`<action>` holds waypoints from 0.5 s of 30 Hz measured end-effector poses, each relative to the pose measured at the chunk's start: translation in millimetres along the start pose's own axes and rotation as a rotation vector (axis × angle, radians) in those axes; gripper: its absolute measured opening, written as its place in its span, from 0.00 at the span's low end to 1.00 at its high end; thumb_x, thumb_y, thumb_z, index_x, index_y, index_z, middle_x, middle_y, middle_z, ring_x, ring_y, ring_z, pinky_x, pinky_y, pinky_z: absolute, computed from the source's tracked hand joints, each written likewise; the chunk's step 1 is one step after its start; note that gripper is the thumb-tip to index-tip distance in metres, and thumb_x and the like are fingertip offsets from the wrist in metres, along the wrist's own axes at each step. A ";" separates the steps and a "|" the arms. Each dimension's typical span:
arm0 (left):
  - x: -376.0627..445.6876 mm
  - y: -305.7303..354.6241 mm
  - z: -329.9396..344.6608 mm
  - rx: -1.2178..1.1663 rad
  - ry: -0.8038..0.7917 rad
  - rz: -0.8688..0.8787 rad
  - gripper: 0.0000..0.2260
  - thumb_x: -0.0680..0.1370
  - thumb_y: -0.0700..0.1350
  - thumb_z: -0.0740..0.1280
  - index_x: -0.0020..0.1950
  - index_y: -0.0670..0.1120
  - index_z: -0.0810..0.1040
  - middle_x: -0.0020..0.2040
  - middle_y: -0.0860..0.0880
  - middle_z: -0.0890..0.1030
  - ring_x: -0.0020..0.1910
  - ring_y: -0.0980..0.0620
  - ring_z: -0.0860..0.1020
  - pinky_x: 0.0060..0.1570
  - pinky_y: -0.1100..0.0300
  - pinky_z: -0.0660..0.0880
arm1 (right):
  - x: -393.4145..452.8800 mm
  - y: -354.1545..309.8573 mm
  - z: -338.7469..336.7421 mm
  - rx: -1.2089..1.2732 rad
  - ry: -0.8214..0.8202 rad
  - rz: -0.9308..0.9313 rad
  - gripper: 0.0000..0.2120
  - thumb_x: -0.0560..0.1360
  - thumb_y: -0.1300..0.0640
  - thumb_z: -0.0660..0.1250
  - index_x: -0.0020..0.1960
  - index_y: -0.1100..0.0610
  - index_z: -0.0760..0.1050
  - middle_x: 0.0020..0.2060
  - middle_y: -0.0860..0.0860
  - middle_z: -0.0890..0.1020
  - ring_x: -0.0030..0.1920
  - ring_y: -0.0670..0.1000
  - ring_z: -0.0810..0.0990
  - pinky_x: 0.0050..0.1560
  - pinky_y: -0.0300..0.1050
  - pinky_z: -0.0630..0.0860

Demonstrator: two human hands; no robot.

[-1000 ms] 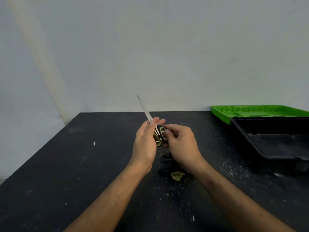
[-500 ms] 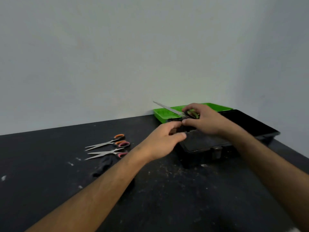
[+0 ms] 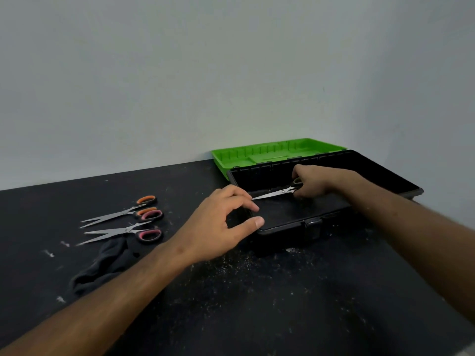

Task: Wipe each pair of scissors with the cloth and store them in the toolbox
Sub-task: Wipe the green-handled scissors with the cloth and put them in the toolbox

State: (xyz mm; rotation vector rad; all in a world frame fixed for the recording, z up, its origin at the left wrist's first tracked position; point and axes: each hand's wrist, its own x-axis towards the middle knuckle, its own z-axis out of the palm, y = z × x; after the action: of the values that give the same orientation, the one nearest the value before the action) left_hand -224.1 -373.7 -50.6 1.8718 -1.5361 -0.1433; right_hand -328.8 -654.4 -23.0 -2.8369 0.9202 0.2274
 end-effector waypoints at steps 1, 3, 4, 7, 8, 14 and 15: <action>-0.1 -0.6 0.5 -0.003 0.002 -0.001 0.14 0.79 0.62 0.67 0.60 0.58 0.82 0.62 0.64 0.75 0.66 0.61 0.72 0.66 0.58 0.70 | 3.1 0.6 2.5 -0.018 0.004 -0.001 0.28 0.75 0.53 0.73 0.71 0.60 0.71 0.68 0.59 0.78 0.66 0.60 0.77 0.64 0.48 0.75; -0.2 -0.9 1.0 -0.008 0.005 -0.001 0.14 0.79 0.62 0.67 0.60 0.58 0.82 0.62 0.64 0.74 0.66 0.61 0.72 0.67 0.57 0.70 | 5.8 0.7 6.6 -0.051 0.035 0.000 0.26 0.73 0.51 0.75 0.67 0.61 0.74 0.66 0.60 0.80 0.65 0.61 0.78 0.62 0.48 0.77; -0.3 -1.0 1.1 -0.009 0.003 -0.002 0.14 0.79 0.62 0.67 0.60 0.58 0.81 0.62 0.64 0.74 0.66 0.61 0.72 0.67 0.57 0.70 | 5.3 0.4 7.9 -0.068 0.059 0.001 0.25 0.73 0.50 0.76 0.64 0.62 0.76 0.64 0.60 0.81 0.64 0.61 0.79 0.60 0.48 0.77; 0.1 -0.9 0.8 0.014 -0.001 0.011 0.15 0.79 0.62 0.66 0.61 0.58 0.81 0.63 0.64 0.74 0.66 0.62 0.71 0.67 0.57 0.70 | 1.2 0.9 8.2 -0.064 0.125 0.002 0.24 0.72 0.48 0.78 0.58 0.63 0.76 0.59 0.61 0.81 0.61 0.62 0.79 0.55 0.48 0.76; -0.3 -0.5 0.2 0.019 -0.004 0.016 0.15 0.79 0.62 0.66 0.62 0.58 0.81 0.64 0.64 0.74 0.66 0.62 0.71 0.66 0.58 0.70 | -1.5 0.7 5.7 -0.046 0.147 0.002 0.22 0.72 0.49 0.78 0.57 0.63 0.77 0.56 0.60 0.82 0.60 0.62 0.80 0.54 0.49 0.76; -14.7 4.0 -15.5 0.015 0.013 0.023 0.15 0.80 0.60 0.67 0.64 0.57 0.80 0.66 0.62 0.75 0.68 0.63 0.70 0.66 0.64 0.67 | -34.7 -34.3 -20.4 0.151 0.307 -0.084 0.24 0.75 0.54 0.76 0.67 0.61 0.77 0.59 0.58 0.82 0.58 0.58 0.80 0.58 0.47 0.75; -19.2 3.5 -21.6 0.021 0.020 0.021 0.15 0.80 0.59 0.67 0.64 0.57 0.80 0.65 0.62 0.76 0.67 0.63 0.71 0.66 0.64 0.68 | -42.1 -49.2 -23.9 0.198 0.337 -0.132 0.25 0.75 0.54 0.76 0.69 0.60 0.77 0.60 0.57 0.83 0.56 0.55 0.81 0.58 0.44 0.75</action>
State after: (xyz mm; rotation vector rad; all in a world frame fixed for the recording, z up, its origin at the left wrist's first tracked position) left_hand -221.9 -347.1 -38.9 1.8674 -1.5484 -0.0993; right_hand -331.1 -595.6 13.0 -2.7784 0.7547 -0.3477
